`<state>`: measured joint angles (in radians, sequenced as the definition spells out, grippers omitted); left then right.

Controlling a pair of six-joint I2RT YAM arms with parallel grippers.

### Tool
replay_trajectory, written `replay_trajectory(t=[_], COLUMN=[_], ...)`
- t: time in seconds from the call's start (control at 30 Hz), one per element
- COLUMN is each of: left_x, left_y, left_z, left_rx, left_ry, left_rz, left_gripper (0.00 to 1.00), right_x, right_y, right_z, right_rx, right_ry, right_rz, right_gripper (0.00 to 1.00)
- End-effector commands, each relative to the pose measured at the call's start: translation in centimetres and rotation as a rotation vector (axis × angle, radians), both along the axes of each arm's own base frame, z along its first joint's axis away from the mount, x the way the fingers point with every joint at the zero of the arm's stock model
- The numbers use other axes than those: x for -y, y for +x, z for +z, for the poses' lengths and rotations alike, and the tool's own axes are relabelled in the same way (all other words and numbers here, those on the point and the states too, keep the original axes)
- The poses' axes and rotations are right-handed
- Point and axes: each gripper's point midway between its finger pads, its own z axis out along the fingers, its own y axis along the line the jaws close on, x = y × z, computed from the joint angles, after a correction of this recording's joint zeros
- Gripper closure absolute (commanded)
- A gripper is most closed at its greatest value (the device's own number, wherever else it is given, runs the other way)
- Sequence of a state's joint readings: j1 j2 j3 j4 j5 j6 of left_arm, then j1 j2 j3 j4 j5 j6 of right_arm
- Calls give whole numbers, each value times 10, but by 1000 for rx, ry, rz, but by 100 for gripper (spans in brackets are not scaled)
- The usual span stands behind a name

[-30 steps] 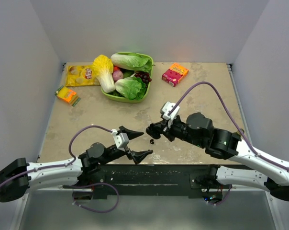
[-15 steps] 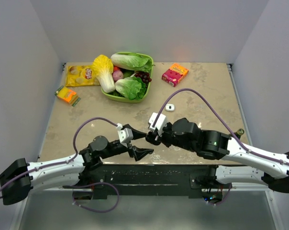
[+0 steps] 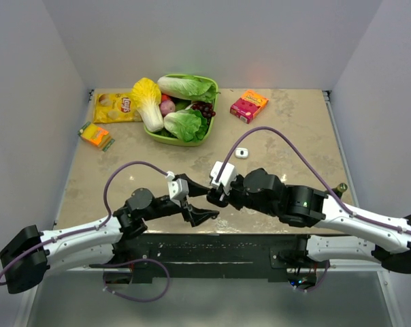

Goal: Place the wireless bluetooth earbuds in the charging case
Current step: Open the charging case.

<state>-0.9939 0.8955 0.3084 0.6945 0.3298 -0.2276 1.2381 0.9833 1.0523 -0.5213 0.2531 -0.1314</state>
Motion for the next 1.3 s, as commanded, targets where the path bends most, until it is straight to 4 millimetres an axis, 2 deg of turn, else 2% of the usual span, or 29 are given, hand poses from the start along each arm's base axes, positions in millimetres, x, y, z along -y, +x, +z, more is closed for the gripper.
replay_trajectory(t=[0.0, 0.17, 0.4, 0.47, 0.6, 0.7, 0.73, 0.77, 0.83, 0.93, 1.17, 1.27], left_x=[5, 7, 13, 12, 13, 12, 12, 11, 11, 11, 12, 13], left_y=[-9, -9, -8, -9, -6, -6, -6, -5, -4, -3, -4, -3], left_z=[43, 44, 36, 35, 35, 35, 35, 37, 35, 35, 35, 32], left_rx=[51, 61, 60, 58, 60, 63, 61, 60, 53, 51, 44, 34], left_ry=[-109, -106, -75, -72, -67, -69, -69, -74, -69, -70, -70, -65], left_rz=[-69, -78, -94, -94, -85, -83, -81, -75, -68, -62, -74, -82], left_gripper=[24, 26, 42, 44, 60, 62, 61, 54, 47, 41, 41, 45], right_x=[-7, -9, -10, -10, -10, -10, -11, -11, -11, -11, -11, -11], right_y=[3, 4, 3, 3, 3, 2, 2, 3, 2, 2, 2, 1], right_z=[18, 17, 17, 17, 15, 15, 14, 14, 14, 14, 16, 18], right_rx=[36, 34, 32, 33, 31, 31, 31, 33, 35, 37, 53, 66], right_ry=[37, 33, 34, 32, 24, 23, 20, 17, 13, 15, 10, 12], right_rz=[3, 6, 9, 7, 11, 11, 13, 9, 12, 11, 5, 7], right_gripper=[100, 100, 100, 100, 100, 100, 100, 100, 100, 100, 100, 100])
